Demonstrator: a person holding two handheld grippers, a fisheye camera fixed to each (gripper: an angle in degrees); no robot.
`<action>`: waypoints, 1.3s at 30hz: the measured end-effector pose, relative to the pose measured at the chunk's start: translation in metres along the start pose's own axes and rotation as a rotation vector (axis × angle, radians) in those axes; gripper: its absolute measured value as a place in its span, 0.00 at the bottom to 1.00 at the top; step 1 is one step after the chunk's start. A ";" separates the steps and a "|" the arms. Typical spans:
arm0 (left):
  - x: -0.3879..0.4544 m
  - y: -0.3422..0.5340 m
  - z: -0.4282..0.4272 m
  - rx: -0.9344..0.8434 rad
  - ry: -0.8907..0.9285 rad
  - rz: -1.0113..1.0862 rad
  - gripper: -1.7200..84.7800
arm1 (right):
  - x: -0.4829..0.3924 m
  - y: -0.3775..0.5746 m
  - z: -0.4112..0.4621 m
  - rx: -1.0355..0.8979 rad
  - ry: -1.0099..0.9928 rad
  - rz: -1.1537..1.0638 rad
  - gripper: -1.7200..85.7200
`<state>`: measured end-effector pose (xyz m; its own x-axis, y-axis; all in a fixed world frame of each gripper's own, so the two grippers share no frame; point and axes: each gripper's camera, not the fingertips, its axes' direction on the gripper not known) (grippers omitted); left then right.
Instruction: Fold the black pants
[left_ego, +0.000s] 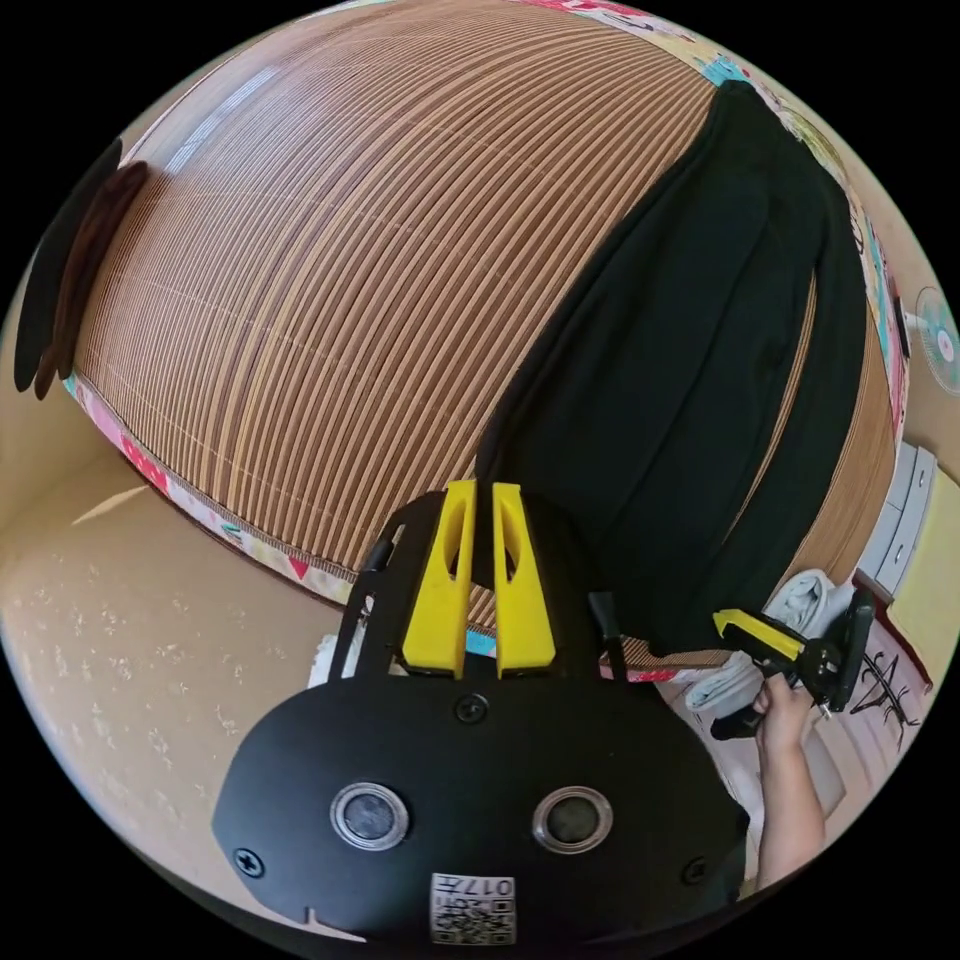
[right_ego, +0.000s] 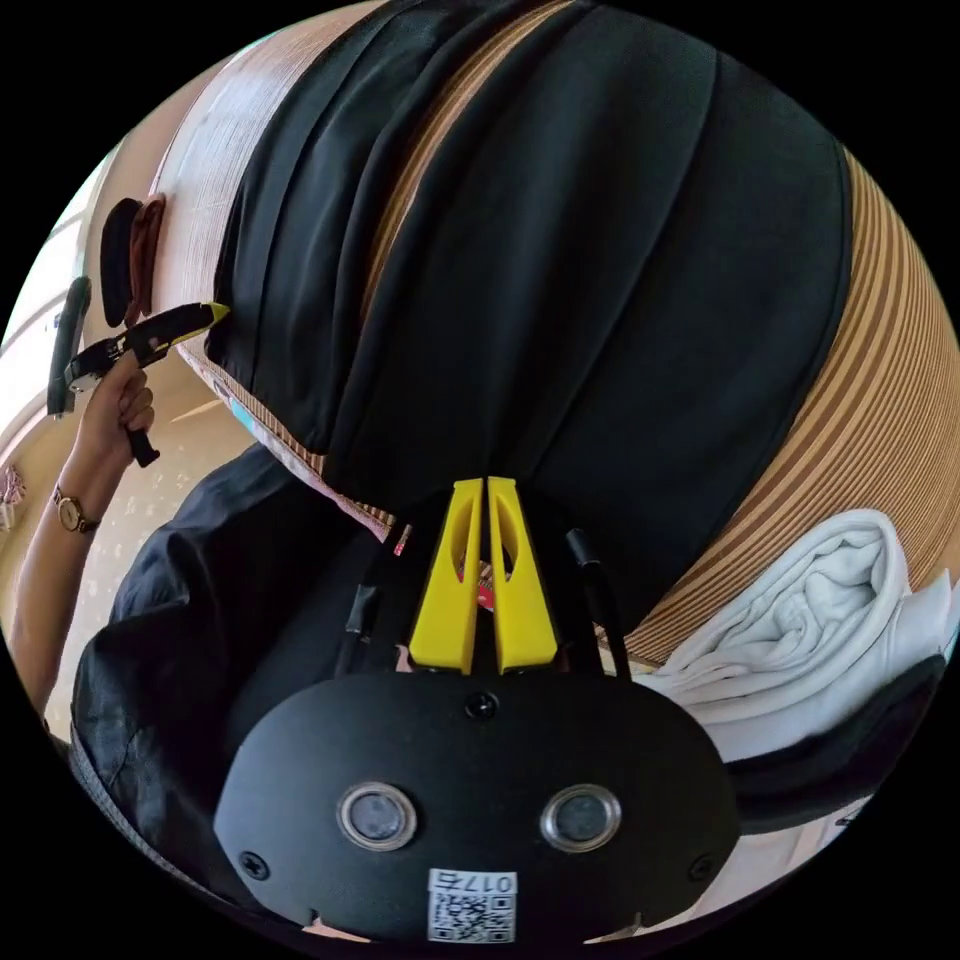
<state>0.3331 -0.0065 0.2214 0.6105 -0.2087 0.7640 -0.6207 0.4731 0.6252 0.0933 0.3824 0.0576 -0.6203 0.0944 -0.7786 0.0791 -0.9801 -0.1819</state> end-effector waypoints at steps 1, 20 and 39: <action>-0.014 0.012 -0.002 -0.003 0.010 0.004 0.05 | 0.006 0.008 0.001 -0.009 -0.080 -0.011 0.04; -0.141 0.045 -0.094 0.097 0.292 -0.024 0.09 | 0.150 0.147 -0.034 0.080 -0.159 0.273 0.07; 0.033 0.067 -0.127 -0.247 0.309 0.742 0.08 | 0.016 0.208 -0.176 0.285 -0.415 -0.491 0.07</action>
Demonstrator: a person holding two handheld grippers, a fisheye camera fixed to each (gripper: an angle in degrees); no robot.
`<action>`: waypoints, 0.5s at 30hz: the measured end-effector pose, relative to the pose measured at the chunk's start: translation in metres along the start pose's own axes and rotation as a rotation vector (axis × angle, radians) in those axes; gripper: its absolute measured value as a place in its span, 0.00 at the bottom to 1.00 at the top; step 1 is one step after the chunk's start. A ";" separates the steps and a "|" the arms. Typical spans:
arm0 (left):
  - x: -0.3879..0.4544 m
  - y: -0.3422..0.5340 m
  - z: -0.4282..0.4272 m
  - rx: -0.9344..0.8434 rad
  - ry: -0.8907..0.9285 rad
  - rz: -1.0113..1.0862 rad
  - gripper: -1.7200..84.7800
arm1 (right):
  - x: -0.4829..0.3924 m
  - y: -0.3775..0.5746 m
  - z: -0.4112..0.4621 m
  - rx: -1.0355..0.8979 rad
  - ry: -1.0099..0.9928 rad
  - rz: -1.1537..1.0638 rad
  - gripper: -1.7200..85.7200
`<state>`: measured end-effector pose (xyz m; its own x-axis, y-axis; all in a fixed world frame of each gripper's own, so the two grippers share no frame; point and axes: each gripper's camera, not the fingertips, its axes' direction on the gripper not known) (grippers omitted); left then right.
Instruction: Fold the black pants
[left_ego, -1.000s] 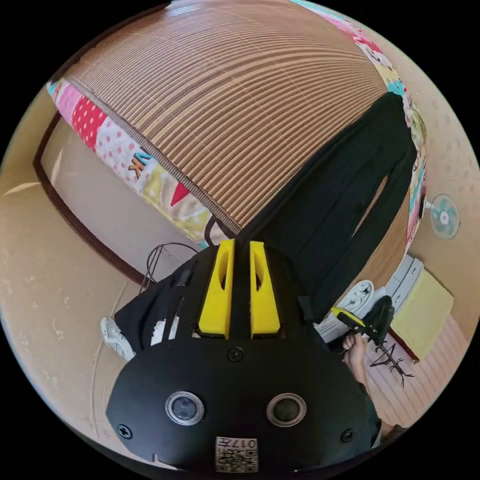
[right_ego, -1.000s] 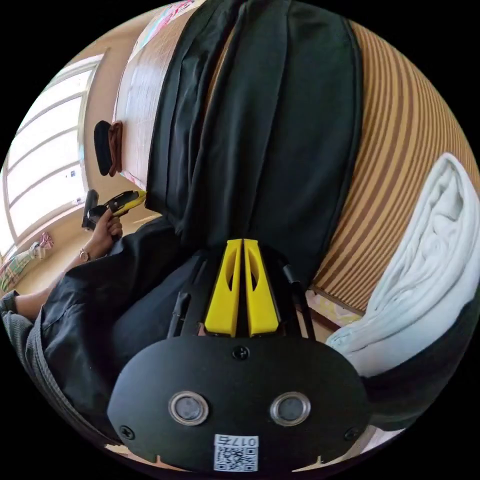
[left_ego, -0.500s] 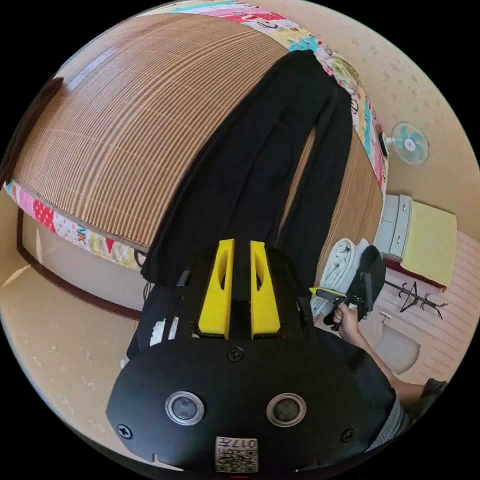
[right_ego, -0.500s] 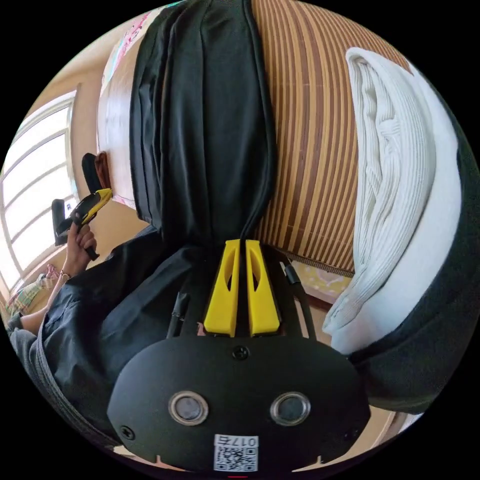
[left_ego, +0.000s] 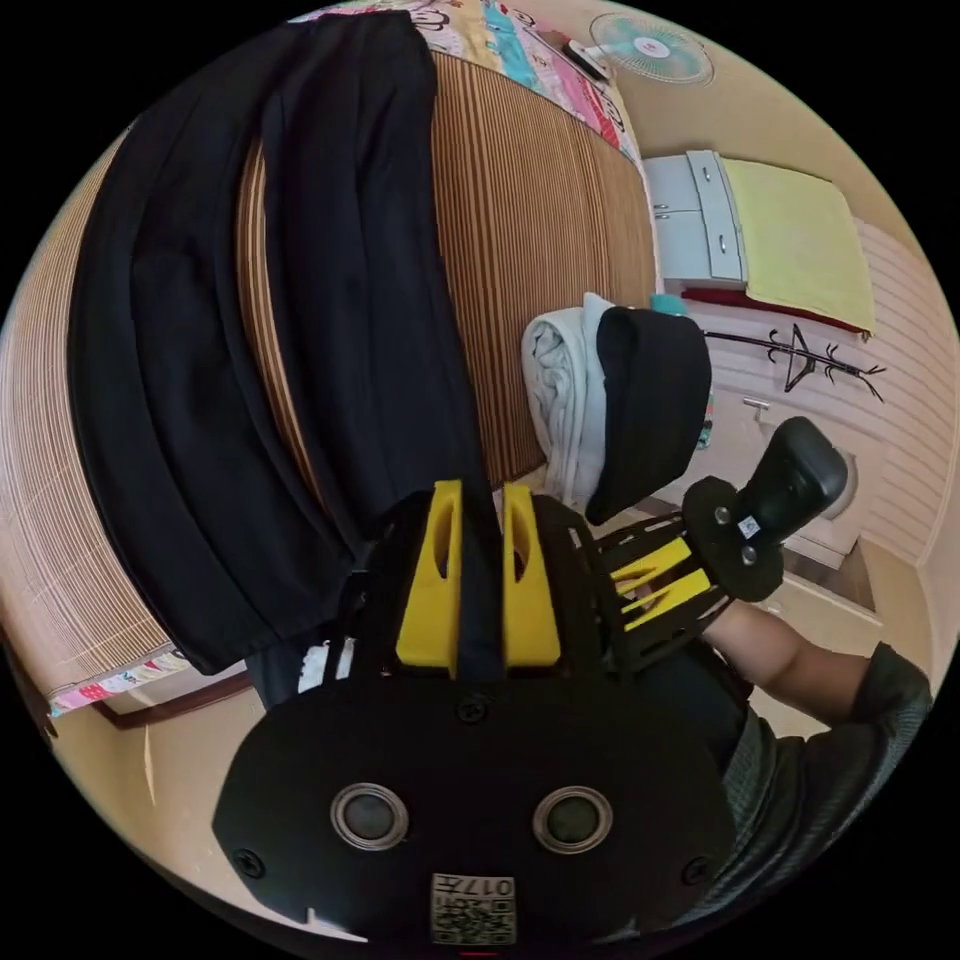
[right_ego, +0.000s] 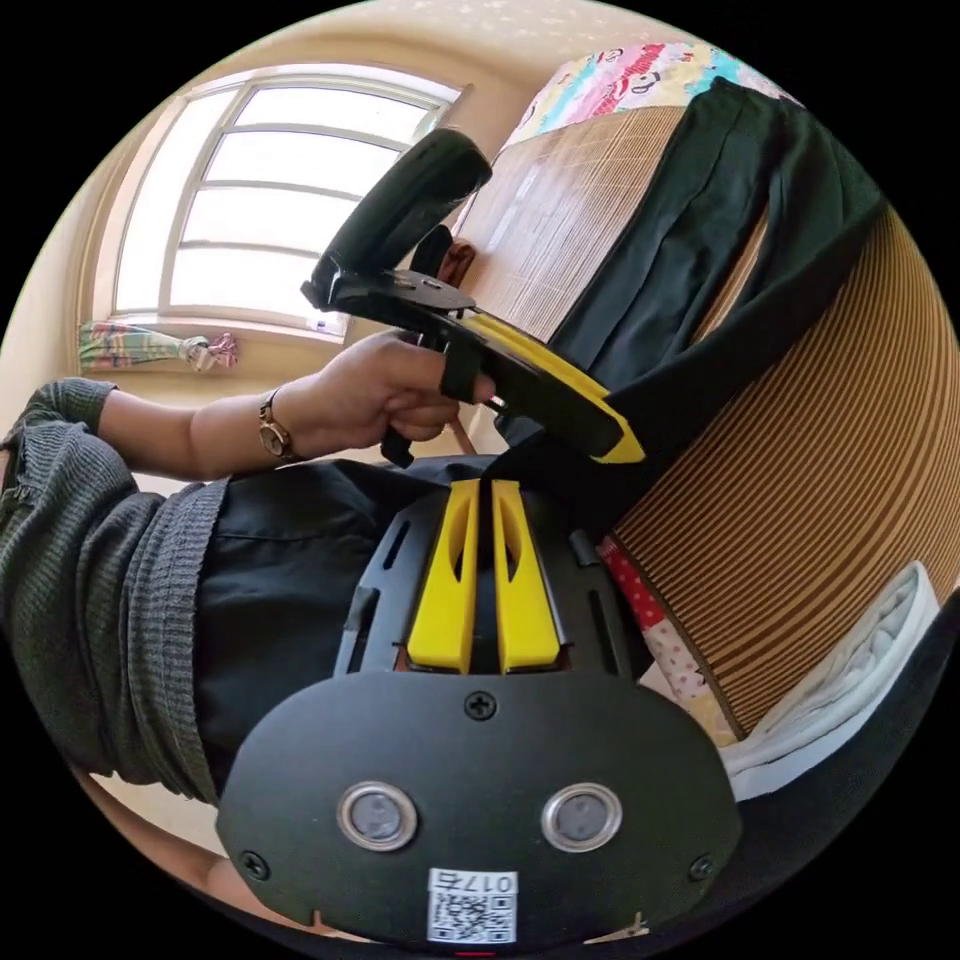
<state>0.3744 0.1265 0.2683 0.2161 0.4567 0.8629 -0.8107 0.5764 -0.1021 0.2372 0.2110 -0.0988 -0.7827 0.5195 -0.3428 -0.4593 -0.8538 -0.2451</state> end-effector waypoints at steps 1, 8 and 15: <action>-0.002 0.007 0.000 0.006 -0.026 0.024 0.05 | 0.008 -0.004 0.001 -0.101 0.004 -0.006 0.08; -0.046 0.046 -0.009 0.087 0.050 -0.089 0.03 | 0.108 -0.038 -0.087 -0.132 0.081 0.159 0.13; -0.068 0.068 -0.010 0.147 0.086 -0.186 0.03 | 0.252 -0.135 -0.226 0.294 -0.026 0.434 0.18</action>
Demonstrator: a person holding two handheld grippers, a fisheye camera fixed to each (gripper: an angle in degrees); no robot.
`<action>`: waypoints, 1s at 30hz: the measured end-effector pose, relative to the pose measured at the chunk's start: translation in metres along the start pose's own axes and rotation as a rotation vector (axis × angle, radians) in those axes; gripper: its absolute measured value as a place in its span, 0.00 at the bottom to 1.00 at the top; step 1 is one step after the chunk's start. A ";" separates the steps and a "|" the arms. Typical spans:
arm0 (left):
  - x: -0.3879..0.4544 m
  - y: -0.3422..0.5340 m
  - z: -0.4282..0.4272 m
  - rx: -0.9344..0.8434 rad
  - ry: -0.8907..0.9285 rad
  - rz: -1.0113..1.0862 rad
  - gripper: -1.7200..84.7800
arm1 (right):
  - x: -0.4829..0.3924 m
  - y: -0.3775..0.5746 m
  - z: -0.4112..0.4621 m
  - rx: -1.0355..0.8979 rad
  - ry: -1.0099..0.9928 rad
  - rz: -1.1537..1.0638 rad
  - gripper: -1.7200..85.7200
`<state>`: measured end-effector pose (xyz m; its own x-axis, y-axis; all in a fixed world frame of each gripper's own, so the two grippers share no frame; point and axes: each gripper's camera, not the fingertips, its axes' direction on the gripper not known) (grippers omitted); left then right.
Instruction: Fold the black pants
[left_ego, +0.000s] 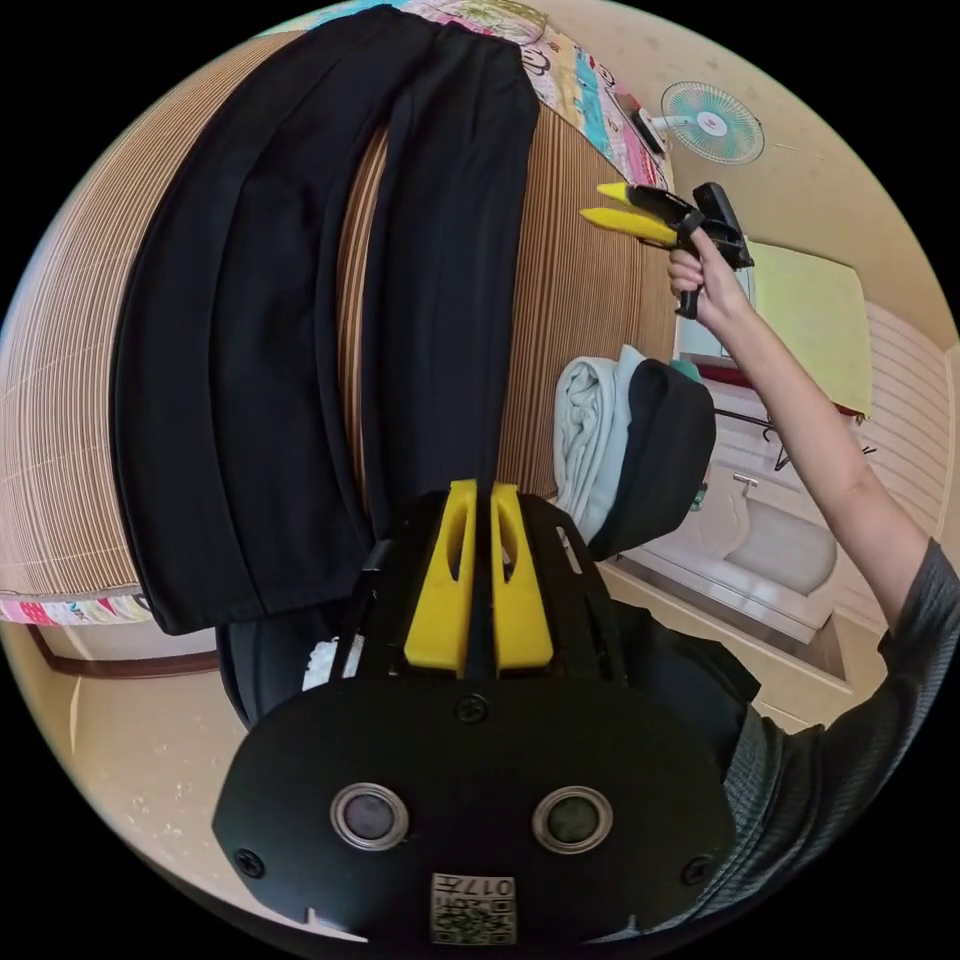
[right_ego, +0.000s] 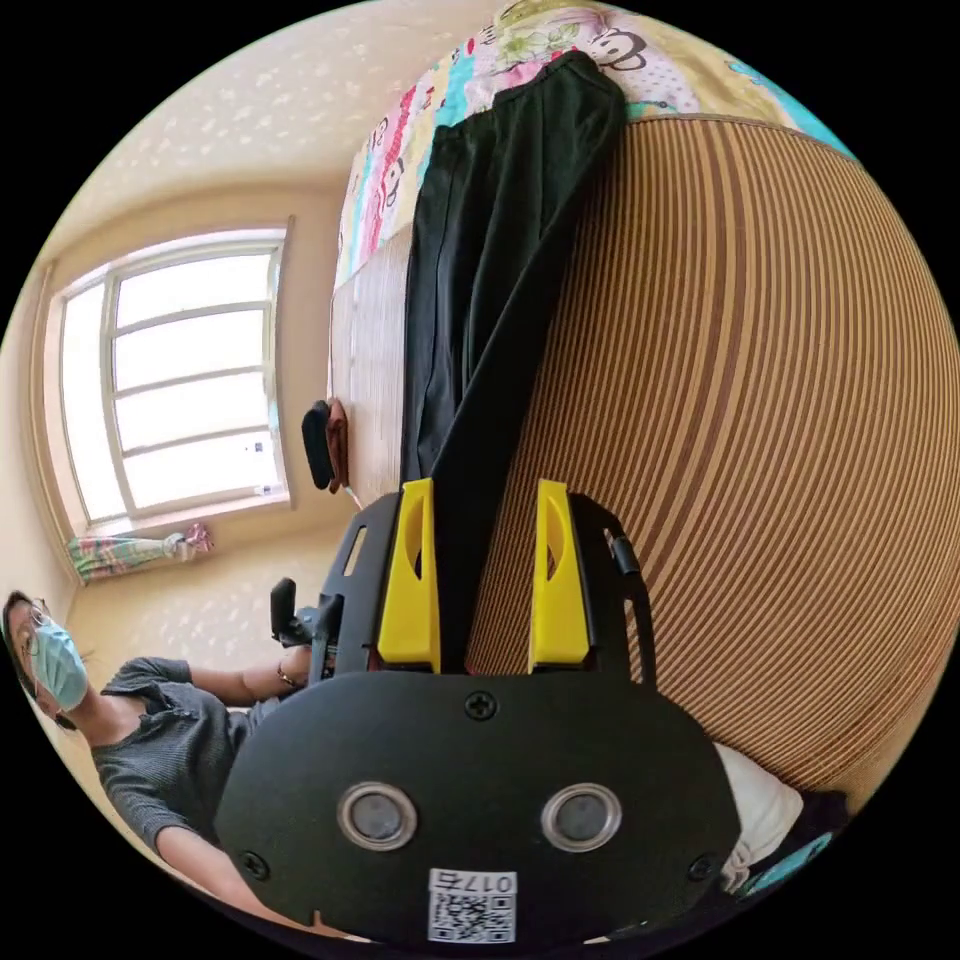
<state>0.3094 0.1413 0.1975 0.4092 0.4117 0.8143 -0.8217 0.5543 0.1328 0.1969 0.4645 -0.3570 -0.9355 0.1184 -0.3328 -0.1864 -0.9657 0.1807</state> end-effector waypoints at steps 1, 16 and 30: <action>-0.004 0.000 0.001 0.002 0.004 -0.015 0.03 | 0.008 -0.024 -0.007 0.065 -0.046 0.029 0.18; -0.041 0.004 0.004 0.072 0.102 -0.113 0.02 | 0.017 -0.168 0.015 0.353 0.150 0.148 0.08; -0.148 0.072 -0.056 0.323 0.218 -0.301 0.02 | -0.260 -0.277 0.224 -0.089 0.215 -0.457 0.05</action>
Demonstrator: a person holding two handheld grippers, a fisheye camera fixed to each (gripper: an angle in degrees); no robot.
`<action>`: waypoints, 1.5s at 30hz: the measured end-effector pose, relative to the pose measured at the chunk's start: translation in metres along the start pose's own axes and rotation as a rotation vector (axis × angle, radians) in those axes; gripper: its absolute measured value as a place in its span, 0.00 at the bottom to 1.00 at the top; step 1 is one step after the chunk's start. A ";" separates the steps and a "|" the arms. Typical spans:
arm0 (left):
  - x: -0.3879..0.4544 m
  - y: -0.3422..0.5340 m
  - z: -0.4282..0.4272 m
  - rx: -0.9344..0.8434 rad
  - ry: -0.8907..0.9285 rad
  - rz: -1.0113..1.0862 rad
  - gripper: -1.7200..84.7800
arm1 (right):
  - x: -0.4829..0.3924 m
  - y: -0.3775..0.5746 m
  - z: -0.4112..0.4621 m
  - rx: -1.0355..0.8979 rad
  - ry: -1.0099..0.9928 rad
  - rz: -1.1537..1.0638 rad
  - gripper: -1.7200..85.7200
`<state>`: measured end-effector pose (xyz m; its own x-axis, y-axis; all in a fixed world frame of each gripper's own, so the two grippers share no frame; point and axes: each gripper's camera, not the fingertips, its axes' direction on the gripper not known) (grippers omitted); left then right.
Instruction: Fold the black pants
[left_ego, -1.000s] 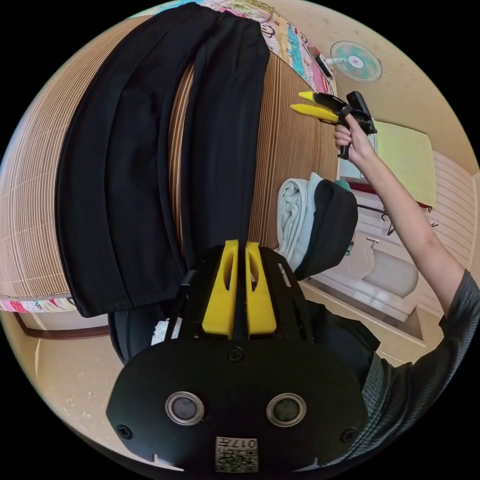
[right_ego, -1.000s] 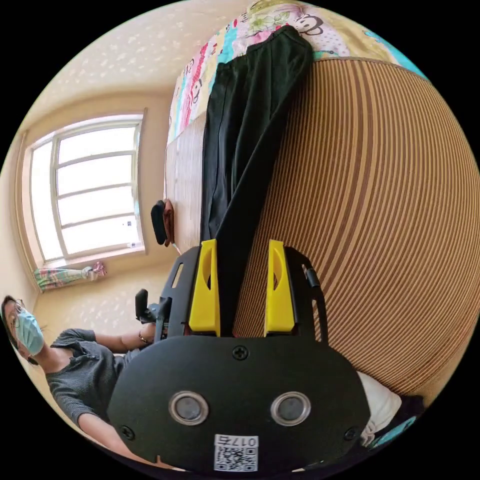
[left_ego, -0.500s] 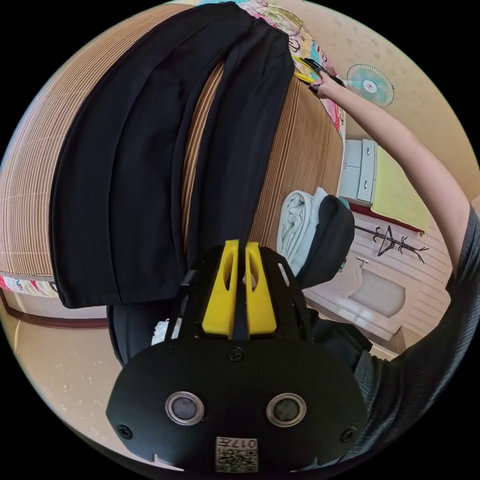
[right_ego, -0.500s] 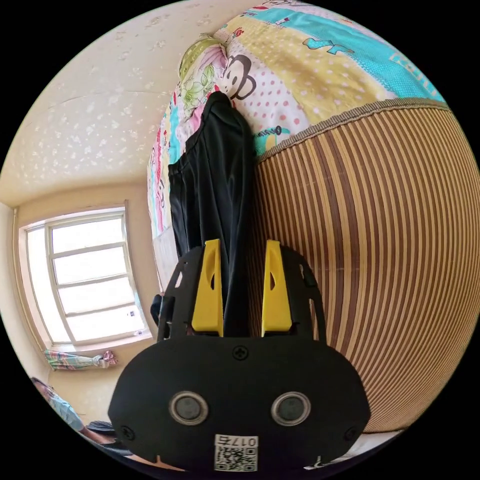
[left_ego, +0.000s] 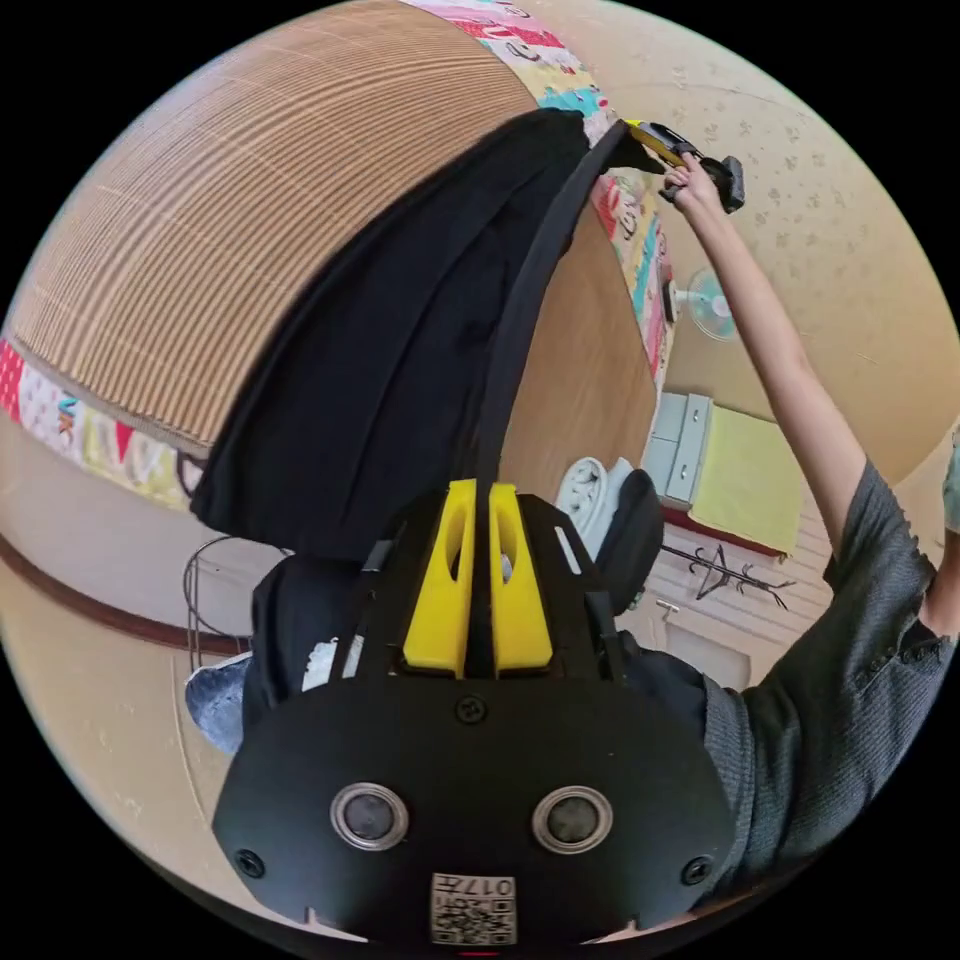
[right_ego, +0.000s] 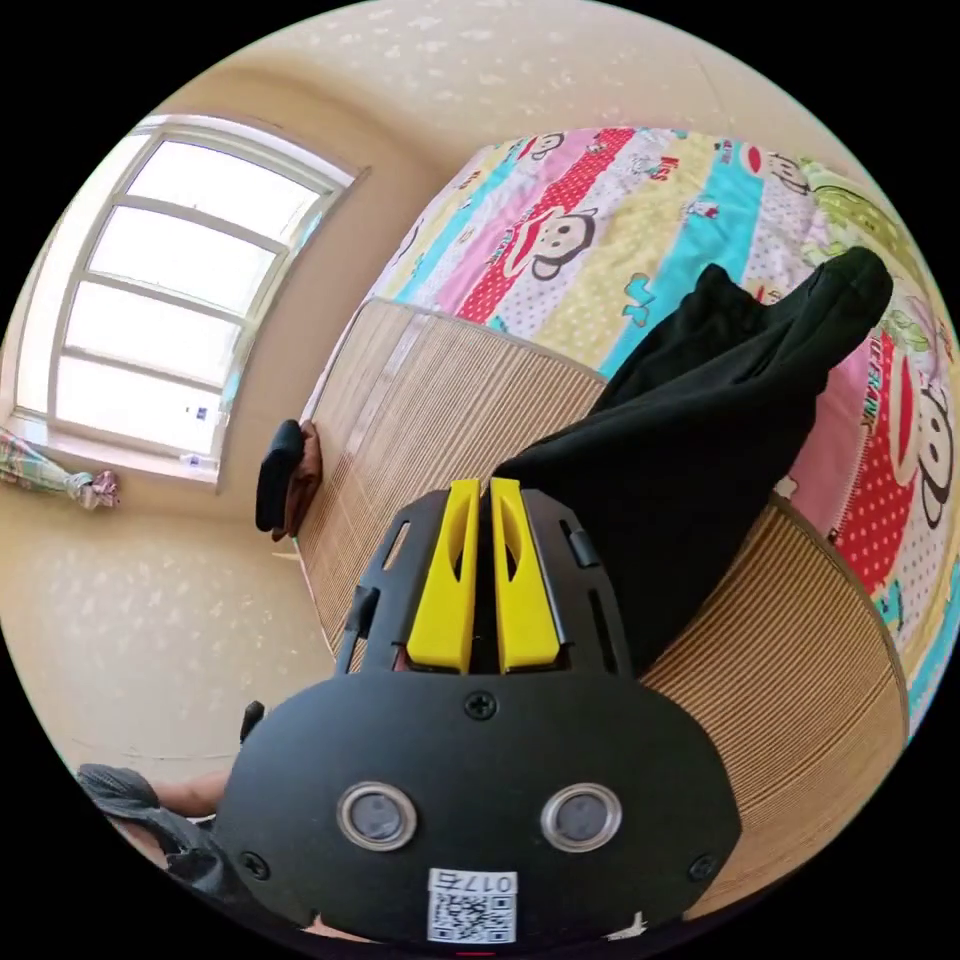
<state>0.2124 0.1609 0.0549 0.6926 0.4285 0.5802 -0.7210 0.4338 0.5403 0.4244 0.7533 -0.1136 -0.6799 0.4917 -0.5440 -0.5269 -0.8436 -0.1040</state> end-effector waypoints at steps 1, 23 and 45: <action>-0.018 -0.003 -0.004 0.003 -0.081 -0.050 0.03 | 0.000 0.000 0.013 -0.031 -0.049 -0.034 0.05; -0.012 -0.050 0.015 -0.118 -0.360 0.044 0.03 | 0.004 0.434 0.197 -0.285 -0.374 0.356 0.07; -0.015 -0.079 -0.004 0.099 -0.385 0.000 0.12 | 0.040 0.374 0.190 -0.233 -0.253 0.390 0.15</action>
<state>0.2592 0.1238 0.0009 0.6477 0.0922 0.7563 -0.7328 0.3470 0.5853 0.1033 0.4984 -0.0160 -0.9203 0.1439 -0.3639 -0.1019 -0.9860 -0.1324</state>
